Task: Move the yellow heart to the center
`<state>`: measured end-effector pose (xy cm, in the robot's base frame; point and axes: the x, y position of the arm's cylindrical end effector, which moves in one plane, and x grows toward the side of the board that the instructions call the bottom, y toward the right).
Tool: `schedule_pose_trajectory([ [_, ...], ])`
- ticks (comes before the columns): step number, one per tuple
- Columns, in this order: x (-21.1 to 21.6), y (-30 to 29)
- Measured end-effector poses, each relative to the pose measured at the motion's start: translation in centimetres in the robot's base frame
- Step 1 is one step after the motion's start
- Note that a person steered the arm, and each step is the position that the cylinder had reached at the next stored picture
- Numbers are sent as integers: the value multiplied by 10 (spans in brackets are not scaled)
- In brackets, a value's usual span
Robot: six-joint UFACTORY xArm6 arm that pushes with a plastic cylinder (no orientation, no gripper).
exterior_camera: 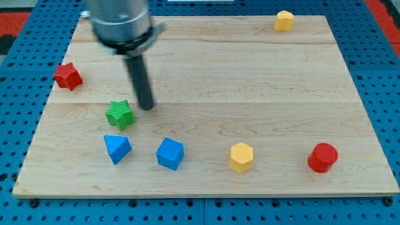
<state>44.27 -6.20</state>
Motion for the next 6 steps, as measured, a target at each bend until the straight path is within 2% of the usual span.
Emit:
schedule_pose_trajectory([
  [1,-34,142],
  [2,-117,247],
  [3,-194,314],
  [4,-250,304],
  [5,-225,191],
  [6,-152,68],
])
